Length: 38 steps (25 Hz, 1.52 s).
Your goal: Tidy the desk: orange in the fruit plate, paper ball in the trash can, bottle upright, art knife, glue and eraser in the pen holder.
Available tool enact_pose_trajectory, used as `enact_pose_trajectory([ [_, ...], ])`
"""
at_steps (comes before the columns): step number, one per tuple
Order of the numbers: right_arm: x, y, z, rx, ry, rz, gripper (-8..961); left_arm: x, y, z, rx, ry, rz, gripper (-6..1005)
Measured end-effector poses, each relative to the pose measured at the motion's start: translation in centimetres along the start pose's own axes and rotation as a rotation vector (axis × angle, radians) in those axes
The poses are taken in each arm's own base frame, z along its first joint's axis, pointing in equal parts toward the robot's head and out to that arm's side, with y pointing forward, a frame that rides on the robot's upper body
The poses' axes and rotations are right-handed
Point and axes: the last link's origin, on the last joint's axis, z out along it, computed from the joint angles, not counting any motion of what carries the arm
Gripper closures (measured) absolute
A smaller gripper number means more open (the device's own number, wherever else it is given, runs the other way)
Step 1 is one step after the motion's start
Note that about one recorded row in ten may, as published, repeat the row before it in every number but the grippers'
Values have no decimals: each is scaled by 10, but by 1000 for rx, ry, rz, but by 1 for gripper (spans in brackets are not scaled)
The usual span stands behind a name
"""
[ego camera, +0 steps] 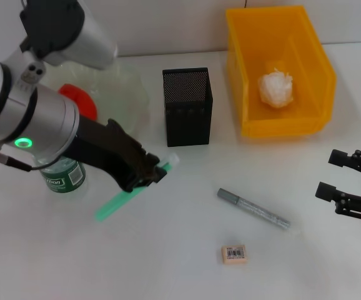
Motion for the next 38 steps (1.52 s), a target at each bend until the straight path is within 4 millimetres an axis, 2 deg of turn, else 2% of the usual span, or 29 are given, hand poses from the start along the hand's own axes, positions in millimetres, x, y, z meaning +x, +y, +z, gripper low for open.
enact_pose_trajectory([
  [7, 1, 0, -3, 10, -2, 3, 114, 13, -3, -8, 3, 96, 22, 807],
  [10, 1, 0, -3, 10, -2, 3, 114, 26, -5, -12, 23, 188, 51, 807],
  [14, 1, 0, -3, 11, -2, 3, 114, 26, -5, -12, 23, 188, 51, 806],
  [16, 2, 1, -3, 11, -2, 4, 114, 40, -17, -15, 105, 296, 62, 806],
  [20, 2, 1, -4, 11, 0, 6, 114, 43, -17, -14, 106, 319, 70, 806],
  [22, 3, 1, -4, 11, 1, 7, 114, 51, -17, -13, 84, 406, 76, 806],
  [25, 3, 2, -4, 11, 2, 7, 114, 55, -18, -12, 81, 437, 77, 806],
  [26, 3, 2, -4, 10, 2, 7, 114, 62, -19, -10, 90, 490, 86, 806],
  [32, 3, 2, -4, 9, 4, 7, 114, 67, -21, -4, 105, 530, 96, 807],
  [33, 3, 2, -4, 9, 4, 7, 114, 73, -26, 12, 125, 590, 97, 807],
  [34, 3, 2, -4, 9, 4, 7, 114, 74, -27, 18, 130, 608, 97, 807],
  [36, 3, 2, -4, 8, 5, 8, 114, 74, -27, 18, 130, 608, 97, 807],
  [37, 4, 2, -4, 7, 7, 9, 114, 75, -32, 30, 152, 673, 100, 808],
  [38, 4, 2, -4, 7, 7, 9, 114, 74, -34, 32, 160, 684, 99, 808],
])
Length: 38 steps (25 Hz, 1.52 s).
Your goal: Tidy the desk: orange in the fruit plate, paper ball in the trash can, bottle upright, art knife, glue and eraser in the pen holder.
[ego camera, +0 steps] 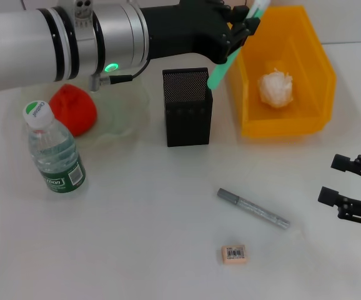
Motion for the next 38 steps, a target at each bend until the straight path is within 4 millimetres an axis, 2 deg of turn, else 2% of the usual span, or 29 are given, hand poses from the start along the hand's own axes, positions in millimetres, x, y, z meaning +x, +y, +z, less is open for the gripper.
enact_pose_trajectory([
  [10, 1, 1, 0, -1, 3, 2, 114, -26, -16, 10, 70, 42, -31, 806],
  [19, 0, 0, 1, -7, 4, -1, 113, -44, -24, 9, 107, 111, -35, 805],
  [38, 0, 2, 8, -25, 2, 2, 114, -79, -30, 7, 166, 77, -13, 802],
])
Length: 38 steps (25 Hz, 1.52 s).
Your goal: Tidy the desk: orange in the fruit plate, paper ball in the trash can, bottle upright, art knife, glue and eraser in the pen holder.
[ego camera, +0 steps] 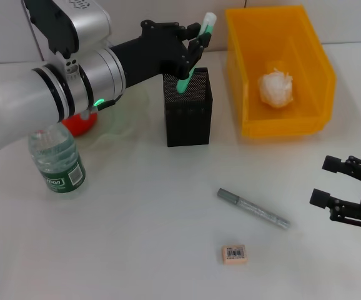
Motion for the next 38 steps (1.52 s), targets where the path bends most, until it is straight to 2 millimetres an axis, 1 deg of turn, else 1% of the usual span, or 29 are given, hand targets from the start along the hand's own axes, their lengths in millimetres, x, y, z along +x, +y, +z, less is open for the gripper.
enact_pose_trajectory([
  [11, -1, 0, 5, -15, 0, -3, 114, -6, -1, -3, 13, -3, -20, 800],
  [17, -1, 1, 5, -21, -2, -3, 115, -10, 9, 0, -18, -17, -18, 799],
  [22, -2, 2, 5, -25, -5, -3, 115, -12, 10, -1, -21, -19, -25, 798],
  [27, -2, 2, 5, -27, -6, -3, 115, -11, 13, -6, -43, 7, -52, 589],
  [31, -2, 3, 4, -27, -13, -20, 115, -3, 22, -20, -129, 81, -94, 407],
  [33, -4, 4, 4, -33, -21, -24, 115, 2, 27, -35, -175, 142, -117, 313],
  [36, -7, 4, 3, -41, -30, -30, 115, 5, 35, -57, -212, 214, -126, 123],
  [37, -7, 4, 3, -42, -32, -31, 115, 5, 40, -72, -230, 239, -112, 123],
  [38, -8, 3, 2, -42, -34, -32, 115, 6, 42, -77, -240, 243, -101, 123],
])
